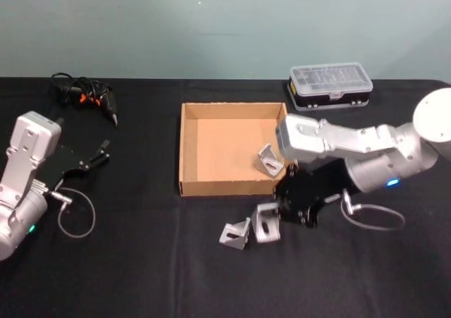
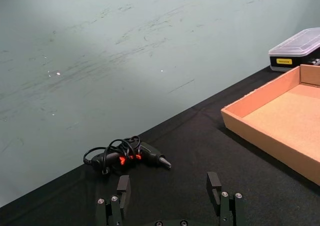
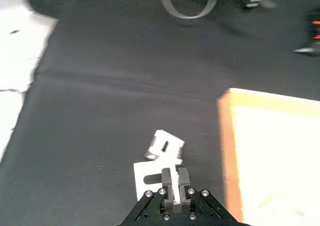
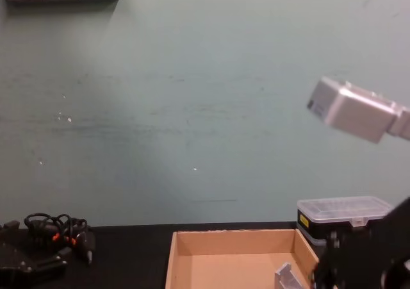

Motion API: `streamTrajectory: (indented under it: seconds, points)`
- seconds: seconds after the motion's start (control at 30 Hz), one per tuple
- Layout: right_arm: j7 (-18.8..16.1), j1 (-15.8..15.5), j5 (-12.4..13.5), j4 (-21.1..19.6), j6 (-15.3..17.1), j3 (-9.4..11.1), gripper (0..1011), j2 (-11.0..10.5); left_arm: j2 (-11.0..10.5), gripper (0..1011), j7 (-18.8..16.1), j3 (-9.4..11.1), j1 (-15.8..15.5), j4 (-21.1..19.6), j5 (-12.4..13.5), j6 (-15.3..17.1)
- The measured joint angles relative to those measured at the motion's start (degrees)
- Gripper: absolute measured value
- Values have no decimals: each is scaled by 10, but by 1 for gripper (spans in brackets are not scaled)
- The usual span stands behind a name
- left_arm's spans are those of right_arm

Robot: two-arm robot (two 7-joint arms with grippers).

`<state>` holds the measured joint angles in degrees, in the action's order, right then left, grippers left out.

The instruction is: Use one hand to pick up the angle iron from the table and place it into the box.

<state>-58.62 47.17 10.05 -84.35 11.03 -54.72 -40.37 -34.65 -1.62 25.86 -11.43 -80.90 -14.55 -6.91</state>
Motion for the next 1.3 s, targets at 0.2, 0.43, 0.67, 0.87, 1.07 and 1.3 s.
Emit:
streamTrajectory:
  seconds: [0.2,0.43,0.67,0.87,1.07,1.3]
  points:
    - [84,-27,0,-21,43,40,80,-1,0,1000,0,0,0,0,0,0]
    - [161,-45,-7,-5,66,72,80,30,0,1000,0,0,0,0,0,0]
    - [211,-41,-22,64,67,86,79,90,0,1000,0,0,0,0,0,0]
    - [225,-28,-33,133,46,89,80,139,0,1000,0,0,0,0,0,0]
    - [227,-14,-43,199,26,88,80,180,0,1000,0,0,0,0,0,0]
    - [225,-7,-55,245,17,87,79,208,0,1000,0,0,0,0,0,0]
